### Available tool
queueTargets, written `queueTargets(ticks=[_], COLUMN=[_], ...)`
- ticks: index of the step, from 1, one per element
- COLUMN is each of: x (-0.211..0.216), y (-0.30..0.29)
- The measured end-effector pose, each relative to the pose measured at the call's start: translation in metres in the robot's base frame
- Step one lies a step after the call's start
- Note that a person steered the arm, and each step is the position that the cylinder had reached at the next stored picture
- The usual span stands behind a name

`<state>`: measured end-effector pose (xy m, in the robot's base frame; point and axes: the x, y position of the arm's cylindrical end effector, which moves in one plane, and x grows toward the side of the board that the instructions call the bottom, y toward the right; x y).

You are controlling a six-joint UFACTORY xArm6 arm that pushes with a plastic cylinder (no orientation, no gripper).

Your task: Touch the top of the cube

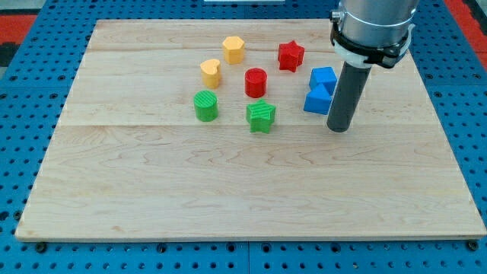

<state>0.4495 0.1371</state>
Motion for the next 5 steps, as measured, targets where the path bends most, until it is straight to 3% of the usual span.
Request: queueTargets(ticks=[1, 2, 3, 5], x=[0.003, -0.031, -0.048, -0.133], y=[0.0, -0.002, 0.054, 0.06])
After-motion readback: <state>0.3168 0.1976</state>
